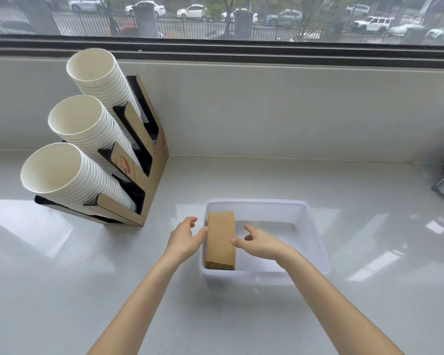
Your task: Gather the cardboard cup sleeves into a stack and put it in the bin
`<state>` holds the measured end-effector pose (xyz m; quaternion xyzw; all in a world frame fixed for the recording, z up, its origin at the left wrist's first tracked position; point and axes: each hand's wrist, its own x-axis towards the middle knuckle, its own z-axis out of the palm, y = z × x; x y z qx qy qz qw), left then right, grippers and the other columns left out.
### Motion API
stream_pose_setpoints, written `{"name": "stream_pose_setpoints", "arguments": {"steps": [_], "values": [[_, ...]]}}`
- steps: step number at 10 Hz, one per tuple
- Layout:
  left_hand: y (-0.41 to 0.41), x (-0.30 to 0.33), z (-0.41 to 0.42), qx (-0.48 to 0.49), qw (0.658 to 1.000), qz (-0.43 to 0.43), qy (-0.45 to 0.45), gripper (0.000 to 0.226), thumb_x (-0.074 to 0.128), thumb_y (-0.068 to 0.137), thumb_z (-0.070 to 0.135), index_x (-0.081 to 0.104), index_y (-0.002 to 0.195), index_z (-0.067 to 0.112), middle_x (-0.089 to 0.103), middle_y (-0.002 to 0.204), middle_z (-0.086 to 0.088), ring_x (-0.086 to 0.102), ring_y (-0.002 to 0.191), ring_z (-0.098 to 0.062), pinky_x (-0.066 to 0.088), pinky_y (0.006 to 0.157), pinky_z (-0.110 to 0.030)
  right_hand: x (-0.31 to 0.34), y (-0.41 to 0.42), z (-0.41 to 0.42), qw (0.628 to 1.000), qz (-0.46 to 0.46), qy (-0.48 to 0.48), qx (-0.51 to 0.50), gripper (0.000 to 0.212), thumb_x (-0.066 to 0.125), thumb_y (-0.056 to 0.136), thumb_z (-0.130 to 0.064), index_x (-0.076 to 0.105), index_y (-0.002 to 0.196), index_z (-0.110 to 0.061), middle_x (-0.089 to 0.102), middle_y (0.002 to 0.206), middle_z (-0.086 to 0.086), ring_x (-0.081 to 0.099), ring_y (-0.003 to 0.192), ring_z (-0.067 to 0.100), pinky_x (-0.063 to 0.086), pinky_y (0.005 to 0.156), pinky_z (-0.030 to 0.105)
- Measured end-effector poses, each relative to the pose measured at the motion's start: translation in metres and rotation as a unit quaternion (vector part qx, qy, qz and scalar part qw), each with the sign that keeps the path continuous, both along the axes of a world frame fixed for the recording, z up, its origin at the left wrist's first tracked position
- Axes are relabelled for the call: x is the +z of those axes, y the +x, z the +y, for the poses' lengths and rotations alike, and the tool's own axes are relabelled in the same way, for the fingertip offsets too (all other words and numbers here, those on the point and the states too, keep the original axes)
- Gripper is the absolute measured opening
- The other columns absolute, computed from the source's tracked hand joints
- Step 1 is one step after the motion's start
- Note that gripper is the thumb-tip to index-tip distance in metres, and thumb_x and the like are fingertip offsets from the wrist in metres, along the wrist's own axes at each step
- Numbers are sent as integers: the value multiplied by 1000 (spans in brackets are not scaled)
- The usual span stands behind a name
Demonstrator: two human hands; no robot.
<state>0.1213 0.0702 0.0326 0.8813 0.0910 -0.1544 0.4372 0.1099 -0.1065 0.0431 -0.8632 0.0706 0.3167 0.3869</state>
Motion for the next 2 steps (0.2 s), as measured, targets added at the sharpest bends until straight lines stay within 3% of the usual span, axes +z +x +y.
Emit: {"name": "stream_pose_setpoints", "arguments": {"steps": [2], "values": [[12, 35, -15, -113, 973, -69, 191, 65, 40, 88, 45, 18, 140, 14, 23, 152, -5, 22, 139, -26, 20, 112, -50, 34, 4, -15, 988, -81, -116, 57, 70, 47, 87, -43, 14, 144, -17, 25, 153, 3, 26, 139, 21, 26, 113, 37]]}}
